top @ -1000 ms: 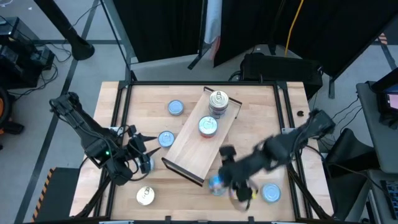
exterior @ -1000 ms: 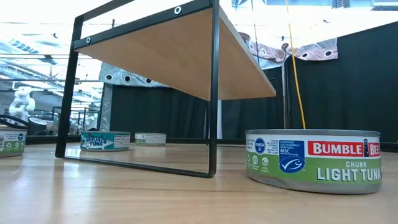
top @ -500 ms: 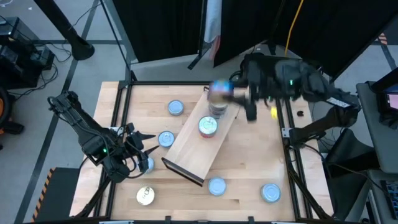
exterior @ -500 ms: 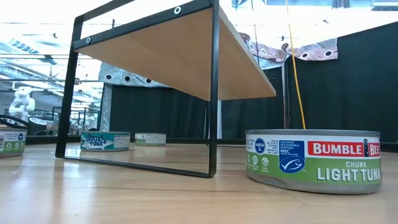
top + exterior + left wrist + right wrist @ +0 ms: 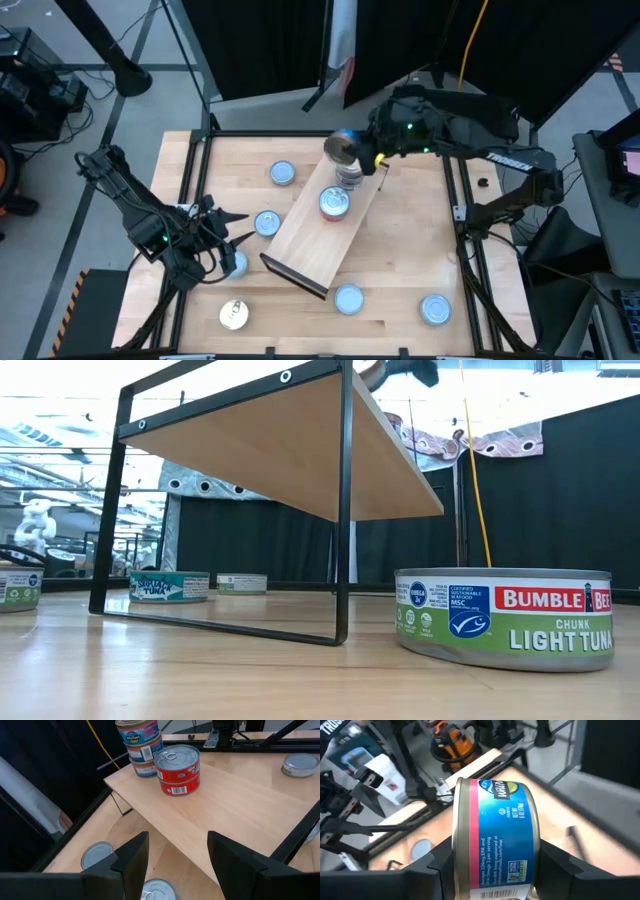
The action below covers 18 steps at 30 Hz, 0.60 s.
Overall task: Stack canned seafood by type on shelf
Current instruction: Stack the blue tuna can on top of the blue tuna can on the shelf
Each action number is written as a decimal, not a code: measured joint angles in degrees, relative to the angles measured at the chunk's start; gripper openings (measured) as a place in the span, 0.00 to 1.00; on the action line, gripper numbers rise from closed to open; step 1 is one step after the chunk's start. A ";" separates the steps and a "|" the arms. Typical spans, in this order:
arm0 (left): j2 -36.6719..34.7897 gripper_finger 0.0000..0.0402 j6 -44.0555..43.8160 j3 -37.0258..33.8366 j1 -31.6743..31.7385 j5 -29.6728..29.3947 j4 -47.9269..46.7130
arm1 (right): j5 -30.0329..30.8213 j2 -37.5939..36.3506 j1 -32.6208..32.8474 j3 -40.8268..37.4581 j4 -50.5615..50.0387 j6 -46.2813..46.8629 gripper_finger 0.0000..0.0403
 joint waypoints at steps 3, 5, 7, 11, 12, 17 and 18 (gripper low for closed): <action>-0.84 0.50 0.03 0.00 0.00 0.00 -0.01 | -1.95 -1.64 -0.02 -6.33 5.68 2.71 0.46; -1.14 0.50 0.07 0.00 -0.14 0.00 -0.01 | -2.96 -3.05 0.04 -9.48 9.61 4.18 0.46; -1.20 0.50 0.08 0.01 -0.48 -0.02 -0.03 | -3.20 -4.75 0.18 -12.04 10.81 5.46 0.46; -1.17 0.50 0.12 0.01 -0.87 -0.02 -0.04 | -3.16 -8.54 0.12 -16.69 13.32 8.10 0.46; -1.17 0.50 0.12 0.01 -0.90 -0.02 -0.04 | -3.13 -9.52 0.12 -17.99 14.53 9.01 0.46; -1.17 0.50 0.40 0.00 -0.87 -0.02 -0.08 | -3.03 -12.71 0.07 -24.41 20.83 12.88 0.47; -1.17 0.50 0.95 0.00 -0.87 -0.02 -0.06 | -2.88 -12.97 -0.06 -25.53 21.47 13.58 0.47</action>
